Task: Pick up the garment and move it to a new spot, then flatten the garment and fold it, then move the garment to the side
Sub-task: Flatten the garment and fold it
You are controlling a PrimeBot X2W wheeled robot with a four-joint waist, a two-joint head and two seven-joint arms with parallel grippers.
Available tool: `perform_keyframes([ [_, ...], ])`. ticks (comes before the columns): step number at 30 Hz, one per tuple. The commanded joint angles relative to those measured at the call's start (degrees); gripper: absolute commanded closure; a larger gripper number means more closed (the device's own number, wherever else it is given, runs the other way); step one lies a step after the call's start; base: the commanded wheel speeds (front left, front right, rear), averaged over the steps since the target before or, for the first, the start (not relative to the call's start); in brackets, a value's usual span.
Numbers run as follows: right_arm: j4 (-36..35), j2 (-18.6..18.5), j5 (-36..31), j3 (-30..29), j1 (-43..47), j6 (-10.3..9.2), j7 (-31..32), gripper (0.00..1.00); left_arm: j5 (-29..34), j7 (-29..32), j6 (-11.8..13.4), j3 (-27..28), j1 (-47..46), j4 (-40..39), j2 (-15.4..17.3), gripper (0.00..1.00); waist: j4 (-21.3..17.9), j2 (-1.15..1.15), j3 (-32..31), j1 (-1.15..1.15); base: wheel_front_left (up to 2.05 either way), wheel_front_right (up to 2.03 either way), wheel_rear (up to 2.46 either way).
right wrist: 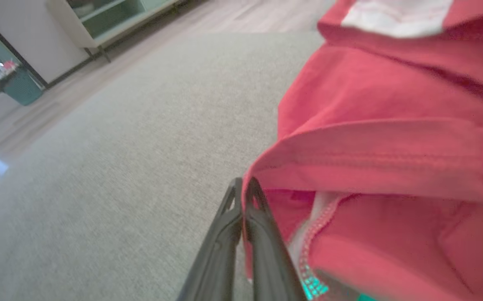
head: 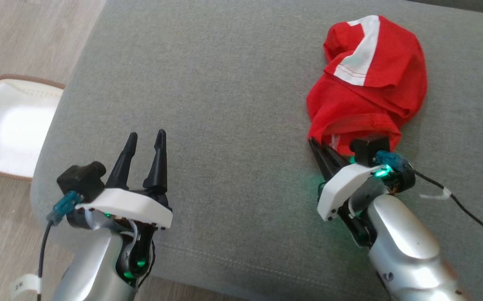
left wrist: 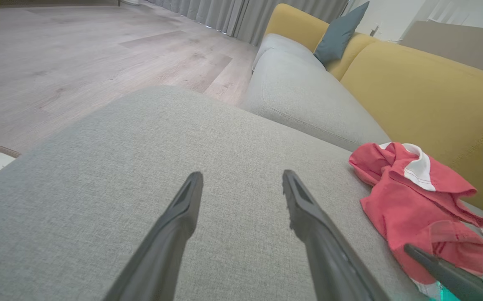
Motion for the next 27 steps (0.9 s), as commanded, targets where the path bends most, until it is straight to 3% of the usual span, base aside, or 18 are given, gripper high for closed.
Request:
perform_keyframes([
  [1, -2.69, 0.64, 1.38, 1.99, -1.95, 0.37, -2.19, 1.0, 0.71, -0.43, -0.54, 2.42, -1.55, -1.22, 0.59, 0.0, -0.69, 0.0, -0.72, 0.0, 0.0, 0.0, 0.0],
  [10, -13.24, 0.64, 12.07, 9.66, -5.36, 0.37, -10.67, 1.0, 1.42, -0.43, -0.72, 3.8, -0.04, -0.85, 0.16, 0.0, -3.03, 0.0, -5.12, 0.0, 0.0, 0.0, 0.0],
  [15, -18.68, 0.64, 15.69, 8.44, -4.95, 0.37, -12.2, 1.0, 1.45, -0.44, -0.38, 4.8, 1.8, -1.35, 0.5, 0.0, -4.94, 0.0, -7.06, 0.0, 0.0, 0.0, 0.0],
  [20, -19.37, 0.64, 13.22, -0.19, -1.3, 0.37, -9.75, 1.0, 1.62, -0.44, -0.2, 5.32, 2.85, -2.17, 0.69, 0.0, -6.95, 0.0, -7.49, 0.0, 0.0, 0.0, 0.0],
  [27, -16.17, 0.64, 5.18, -20.67, 3.81, 0.37, -4.0, 1.0, 1.92, -0.44, -0.43, 4.62, 2.23, -2.32, 0.38, 0.0, -8.48, 0.0, -6.4, 0.0, 0.0, 0.0, 0.0],
])
